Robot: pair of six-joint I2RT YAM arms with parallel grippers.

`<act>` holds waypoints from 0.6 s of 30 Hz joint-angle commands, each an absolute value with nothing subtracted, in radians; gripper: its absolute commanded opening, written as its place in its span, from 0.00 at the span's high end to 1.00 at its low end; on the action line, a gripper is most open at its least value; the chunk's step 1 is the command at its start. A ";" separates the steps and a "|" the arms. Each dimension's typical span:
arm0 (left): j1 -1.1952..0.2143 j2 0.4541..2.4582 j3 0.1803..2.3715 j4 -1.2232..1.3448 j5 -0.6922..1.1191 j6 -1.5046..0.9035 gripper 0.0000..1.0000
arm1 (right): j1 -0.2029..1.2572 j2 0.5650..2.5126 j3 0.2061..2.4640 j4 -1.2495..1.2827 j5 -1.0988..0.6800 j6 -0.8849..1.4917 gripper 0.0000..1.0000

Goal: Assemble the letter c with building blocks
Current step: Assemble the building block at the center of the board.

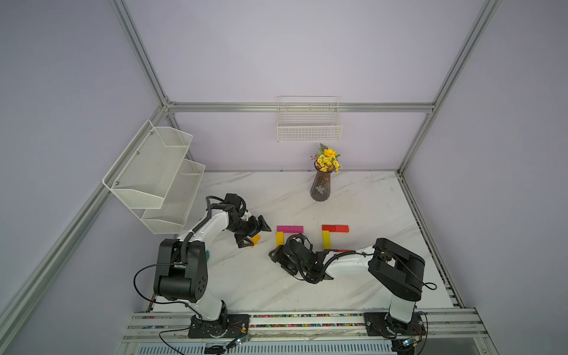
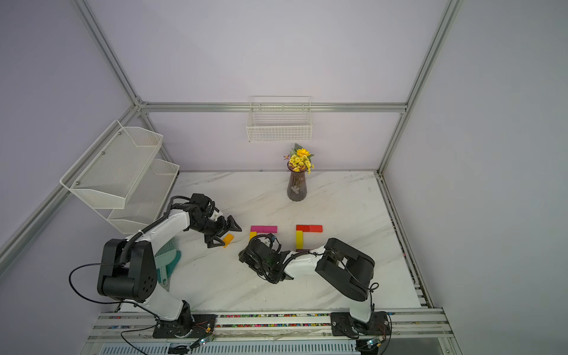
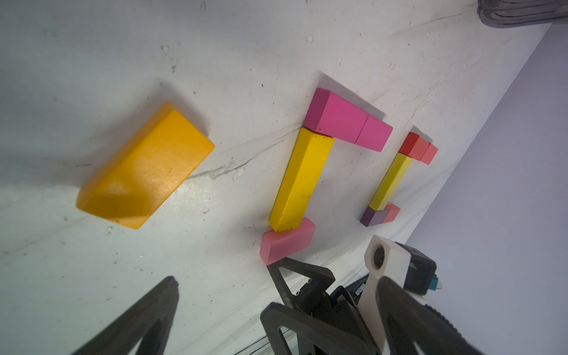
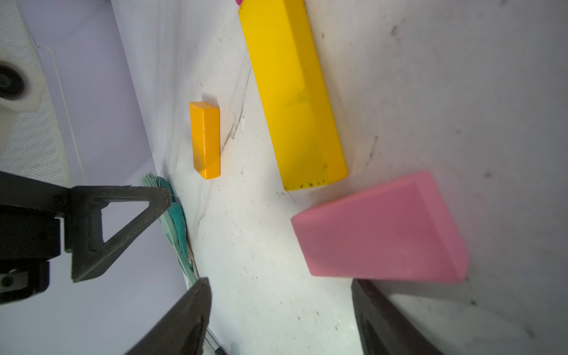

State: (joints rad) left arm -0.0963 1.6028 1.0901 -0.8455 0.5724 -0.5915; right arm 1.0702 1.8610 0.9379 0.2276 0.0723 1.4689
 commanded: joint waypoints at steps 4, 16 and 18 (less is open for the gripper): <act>-0.087 1.575 1.095 -0.833 0.583 -0.603 0.00 | 1.074 1.910 0.937 0.170 0.103 1.510 0.25; -0.087 1.591 1.109 -0.833 0.583 -0.603 0.00 | 1.057 1.919 0.936 0.170 0.098 1.512 0.25; -0.087 1.592 1.109 -0.831 0.583 -0.602 0.00 | 1.055 1.923 0.936 0.170 0.094 1.512 0.25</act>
